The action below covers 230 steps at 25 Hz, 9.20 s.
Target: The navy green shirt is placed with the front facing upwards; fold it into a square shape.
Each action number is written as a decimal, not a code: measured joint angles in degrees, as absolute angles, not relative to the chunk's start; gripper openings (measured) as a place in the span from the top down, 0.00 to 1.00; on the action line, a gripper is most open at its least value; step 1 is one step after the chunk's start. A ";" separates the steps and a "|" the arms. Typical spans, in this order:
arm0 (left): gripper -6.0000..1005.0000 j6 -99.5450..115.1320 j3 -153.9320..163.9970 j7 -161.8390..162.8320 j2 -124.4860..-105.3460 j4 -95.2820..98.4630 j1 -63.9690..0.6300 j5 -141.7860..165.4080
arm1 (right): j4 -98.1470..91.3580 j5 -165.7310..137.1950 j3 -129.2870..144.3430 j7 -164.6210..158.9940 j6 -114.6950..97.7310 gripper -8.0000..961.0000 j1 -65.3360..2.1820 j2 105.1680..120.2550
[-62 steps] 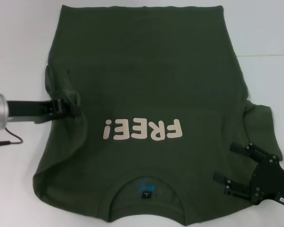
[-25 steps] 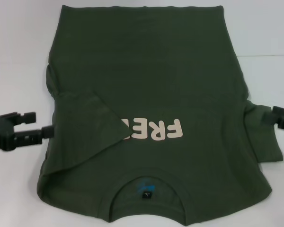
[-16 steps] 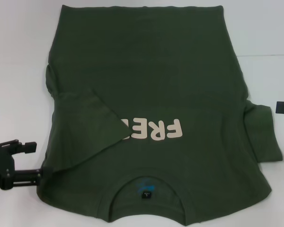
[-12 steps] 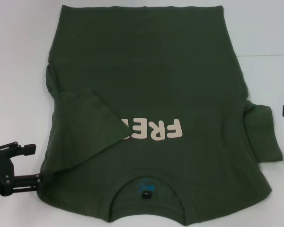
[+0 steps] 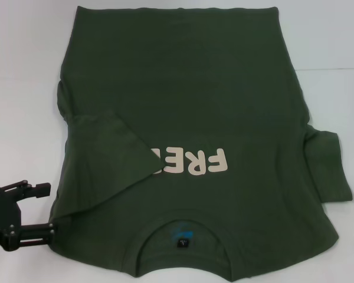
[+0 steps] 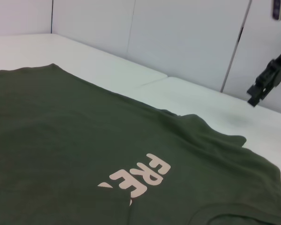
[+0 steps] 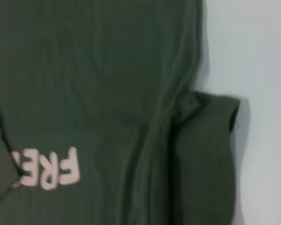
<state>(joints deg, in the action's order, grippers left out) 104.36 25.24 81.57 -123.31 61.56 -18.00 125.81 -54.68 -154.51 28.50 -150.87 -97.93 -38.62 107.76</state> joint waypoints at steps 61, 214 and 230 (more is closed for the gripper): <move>0.10 103.18 24.35 79.27 -123.66 60.64 -17.67 125.59 | -40.08 -157.23 33.86 -151.08 -81.84 0.38 -40.08 110.86; 0.10 84.93 27.49 81.82 -124.28 51.76 -17.83 130.70 | -39.38 -114.35 21.00 -116.55 -89.32 0.13 -22.53 111.62; 0.41 82.08 32.23 81.75 -124.41 51.34 -17.93 131.47 | -39.37 -114.42 21.21 -116.45 -89.31 0.13 -22.58 111.55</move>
